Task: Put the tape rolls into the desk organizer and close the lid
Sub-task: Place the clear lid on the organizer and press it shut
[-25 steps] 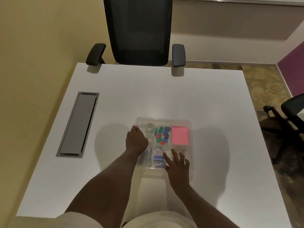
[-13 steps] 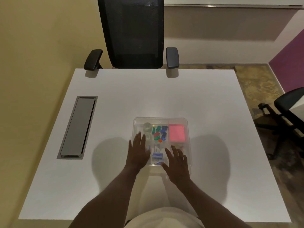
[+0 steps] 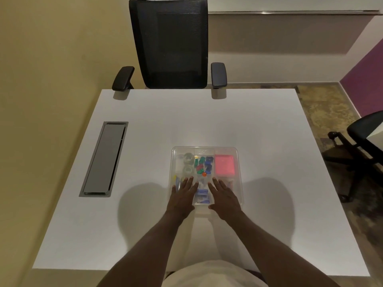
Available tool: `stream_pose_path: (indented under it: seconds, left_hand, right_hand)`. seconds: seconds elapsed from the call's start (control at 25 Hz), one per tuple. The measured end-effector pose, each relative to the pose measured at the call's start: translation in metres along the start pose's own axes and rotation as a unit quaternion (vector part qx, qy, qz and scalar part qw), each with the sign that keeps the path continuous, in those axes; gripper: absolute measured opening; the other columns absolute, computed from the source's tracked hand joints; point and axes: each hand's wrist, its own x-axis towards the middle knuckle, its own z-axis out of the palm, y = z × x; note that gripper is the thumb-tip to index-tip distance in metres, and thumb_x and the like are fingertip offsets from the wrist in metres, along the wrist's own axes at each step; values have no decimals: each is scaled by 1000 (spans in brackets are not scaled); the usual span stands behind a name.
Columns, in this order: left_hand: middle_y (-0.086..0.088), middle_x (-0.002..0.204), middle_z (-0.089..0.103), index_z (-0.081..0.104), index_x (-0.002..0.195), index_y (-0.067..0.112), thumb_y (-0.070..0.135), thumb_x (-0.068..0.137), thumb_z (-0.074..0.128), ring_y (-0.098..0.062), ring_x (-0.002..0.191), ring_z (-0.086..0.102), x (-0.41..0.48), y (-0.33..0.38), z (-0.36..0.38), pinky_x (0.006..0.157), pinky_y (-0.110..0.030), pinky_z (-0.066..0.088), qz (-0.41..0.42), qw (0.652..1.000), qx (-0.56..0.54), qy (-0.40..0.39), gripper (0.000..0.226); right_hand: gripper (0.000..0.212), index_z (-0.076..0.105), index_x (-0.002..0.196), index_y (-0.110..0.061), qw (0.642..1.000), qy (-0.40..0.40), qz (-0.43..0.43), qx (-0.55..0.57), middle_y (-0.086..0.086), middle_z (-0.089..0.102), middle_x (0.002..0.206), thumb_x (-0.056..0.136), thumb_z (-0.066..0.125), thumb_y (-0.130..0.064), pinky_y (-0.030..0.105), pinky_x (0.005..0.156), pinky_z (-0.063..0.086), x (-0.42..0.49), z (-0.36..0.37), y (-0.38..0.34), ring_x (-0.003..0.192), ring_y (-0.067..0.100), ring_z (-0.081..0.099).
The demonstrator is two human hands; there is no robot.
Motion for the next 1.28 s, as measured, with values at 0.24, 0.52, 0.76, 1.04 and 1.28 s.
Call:
stream_pose_path:
  seconds: [0.24, 0.52, 0.76, 1.04, 1.28]
  left_hand:
    - [-4, 177, 4, 12, 167, 25, 33, 95, 73, -27, 164, -1, 12, -1, -4, 131, -58, 10, -9, 1000, -6, 5, 95]
    - [-3, 176, 6, 15, 166, 25, 29, 92, 77, -26, 164, 3, 47, -7, -22, 130, -57, 13, -21, 999, -26, 10, 96]
    - [-1, 176, 7, 16, 166, 27, 28, 91, 78, -25, 164, 3, 88, -14, -42, 130, -57, 11, -30, 998, -48, 22, 97]
    - [1, 177, 4, 15, 166, 30, 35, 94, 75, -25, 164, 2, 120, -26, -59, 130, -58, 6, -19, 998, -66, 18, 93]
    - [8, 173, -13, 0, 166, 31, 60, 101, 49, -21, 160, -17, 110, -28, -41, 125, -49, -13, -9, 997, -50, 64, 87]
  right_hand:
    - [93, 18, 159, -22, 1000, 1, 8, 0, 3, 11, 168, 87, 73, -41, 47, 124, 17, 12, -3, -1, 155, 26, 10]
    - [90, 18, 159, -23, 1000, 4, 8, 2, 1, 10, 168, 89, 71, -40, 46, 124, 15, 48, -24, 6, 156, 24, 8]
    - [89, 20, 159, -23, 1000, 20, 7, 14, 0, 11, 168, 88, 71, -40, 45, 124, 15, 87, -41, 15, 156, 24, 8]
    - [89, 17, 159, -26, 999, 22, 10, 36, -2, 8, 168, 89, 69, -43, 44, 125, 13, 120, -54, 23, 156, 23, 6]
    - [85, 22, 158, -23, 997, 61, -12, 46, 1, 14, 167, 89, 67, -46, 44, 124, 13, 111, -55, 25, 155, 25, 12]
